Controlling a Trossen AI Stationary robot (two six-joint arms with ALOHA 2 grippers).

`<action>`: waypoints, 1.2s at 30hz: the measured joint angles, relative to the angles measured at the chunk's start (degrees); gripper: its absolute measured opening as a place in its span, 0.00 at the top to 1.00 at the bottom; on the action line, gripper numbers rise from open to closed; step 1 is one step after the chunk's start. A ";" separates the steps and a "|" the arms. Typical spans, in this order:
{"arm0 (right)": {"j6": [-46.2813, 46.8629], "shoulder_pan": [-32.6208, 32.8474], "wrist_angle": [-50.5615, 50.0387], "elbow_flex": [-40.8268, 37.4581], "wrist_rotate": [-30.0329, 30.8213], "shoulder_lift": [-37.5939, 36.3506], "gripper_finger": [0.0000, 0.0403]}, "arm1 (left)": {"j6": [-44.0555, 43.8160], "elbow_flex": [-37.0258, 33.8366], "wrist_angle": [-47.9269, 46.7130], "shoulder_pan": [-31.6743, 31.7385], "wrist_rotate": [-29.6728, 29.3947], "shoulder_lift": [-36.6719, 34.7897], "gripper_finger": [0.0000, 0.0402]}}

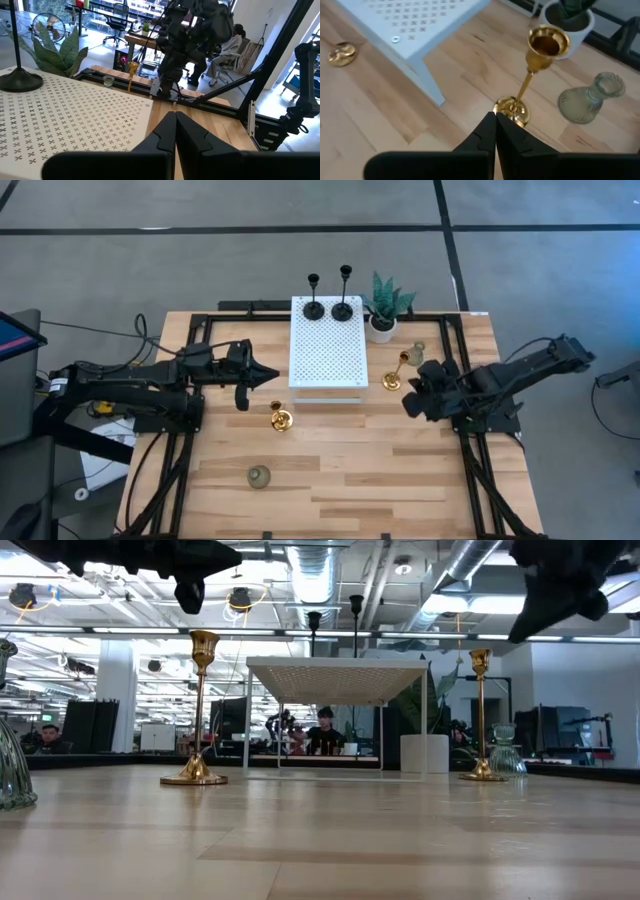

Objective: Pick & Place candle stick holders
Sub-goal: Put the right golden candle holder on the shelf

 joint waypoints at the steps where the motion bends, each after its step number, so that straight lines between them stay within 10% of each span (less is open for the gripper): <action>1: 1.25 0.55 0.48 -1.04 0.64 0.04 1.00 | 0.02 0.00 0.00 0.00 0.00 0.00 0.98; 36: -0.96 -1.44 19.42 -18.59 3.19 0.13 0.99 | 0.46 0.00 0.06 0.00 0.00 0.00 0.98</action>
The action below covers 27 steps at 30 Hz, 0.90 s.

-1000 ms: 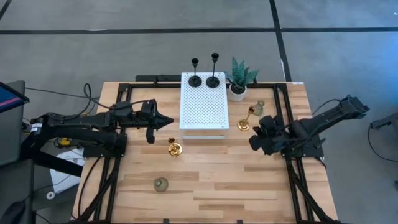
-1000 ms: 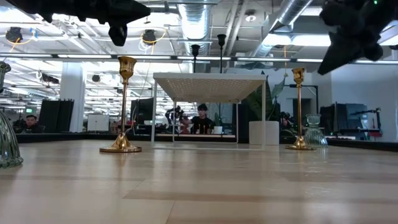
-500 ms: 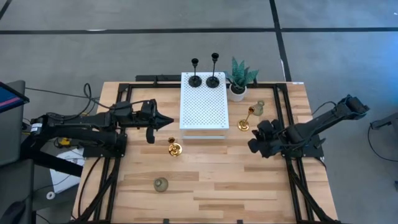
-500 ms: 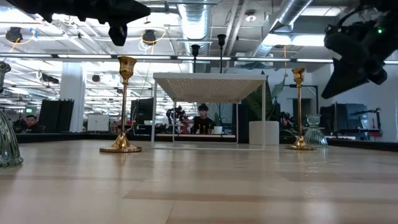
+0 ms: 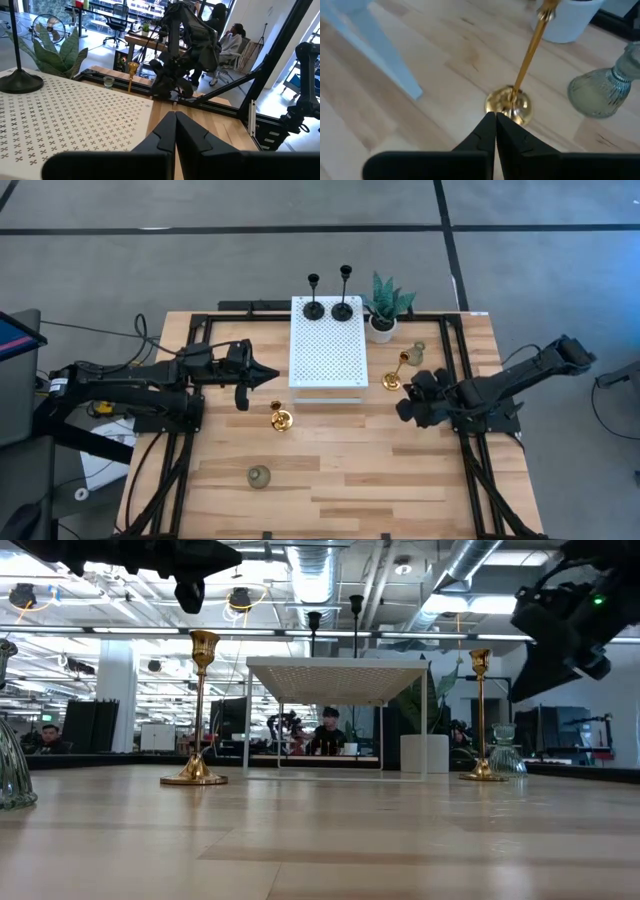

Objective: Pick & Place candle stick holders
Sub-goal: Put the right golden candle holder on the shelf

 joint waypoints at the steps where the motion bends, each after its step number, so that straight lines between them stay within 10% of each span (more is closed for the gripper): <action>1: -0.84 -0.66 0.76 0.00 0.00 0.00 0.97 | 0.00 0.00 -0.02 0.00 0.01 0.00 0.98; 19: -9.34 -11.56 9.46 0.00 0.00 0.00 0.39 | 0.00 0.00 0.00 0.00 0.00 0.00 0.98; 27: -16.62 -15.86 15.62 0.00 -0.51 0.00 0.34 | 0.00 0.00 0.00 0.00 0.00 0.00 0.98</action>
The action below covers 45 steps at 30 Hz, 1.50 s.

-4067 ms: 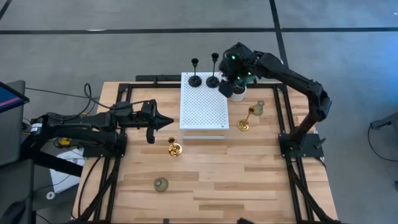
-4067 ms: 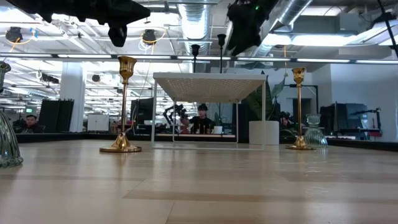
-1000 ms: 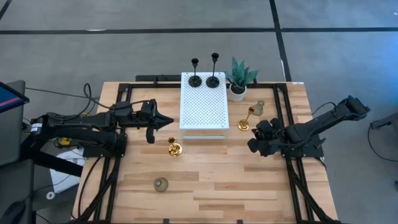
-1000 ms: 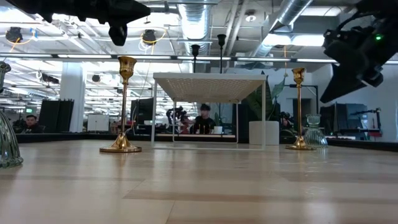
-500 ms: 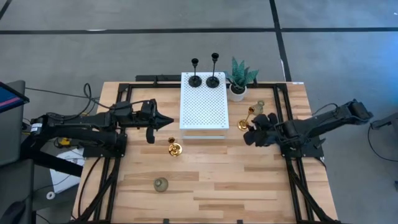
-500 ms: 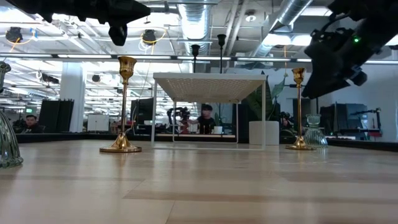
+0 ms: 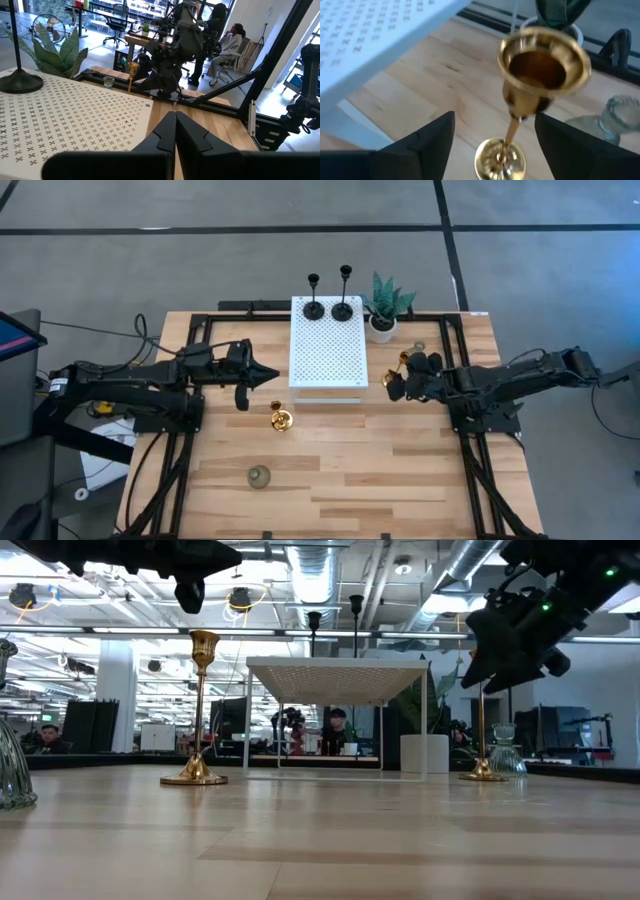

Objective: Pick & Place candle stick holders
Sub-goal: Put the right golden candle holder on the shelf

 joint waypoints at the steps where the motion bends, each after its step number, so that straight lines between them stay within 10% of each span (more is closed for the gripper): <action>1: -0.78 -0.64 0.63 0.02 -0.33 0.00 0.34 | 0.00 0.00 0.00 0.00 0.00 0.00 0.98; 10: -1.70 -4.95 1.00 0.02 -1.29 0.00 0.46 | 0.00 0.00 0.00 0.00 0.00 0.00 0.98; 24: -5.62 -5.41 2.88 0.02 -4.69 0.02 0.96 | 0.00 0.00 0.00 0.00 0.00 0.00 0.98; 45: -16.08 -6.63 -6.55 18.22 -6.05 0.02 0.99 | 0.00 0.00 0.00 0.02 0.00 0.00 0.98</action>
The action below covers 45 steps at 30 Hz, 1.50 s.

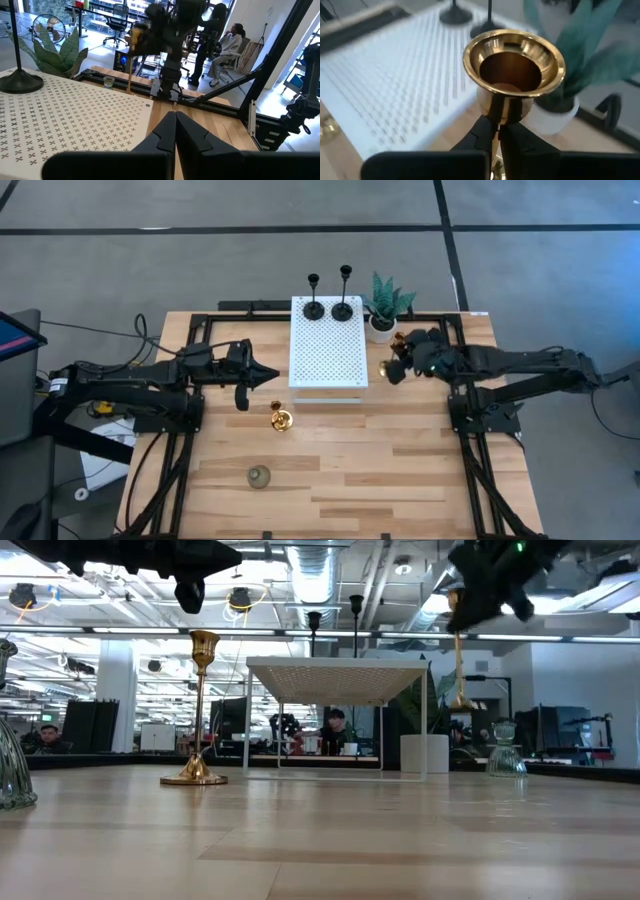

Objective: Pick & Place candle stick holders
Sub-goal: Put the right golden candle holder on the shelf

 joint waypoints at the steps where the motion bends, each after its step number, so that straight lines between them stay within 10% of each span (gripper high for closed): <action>1: -1.12 -0.35 -0.22 1.69 0.00 0.00 0.99 | -0.01 0.00 0.00 -0.02 0.00 0.00 0.98; 23: -19.96 -8.64 -0.52 32.86 -12.67 20.76 0.99 | -0.15 0.00 0.02 -0.02 0.00 0.00 0.98; 45: -22.05 -15.24 7.45 34.41 -20.68 30.10 0.99 | -0.17 0.00 0.02 -0.02 -0.02 -0.02 0.98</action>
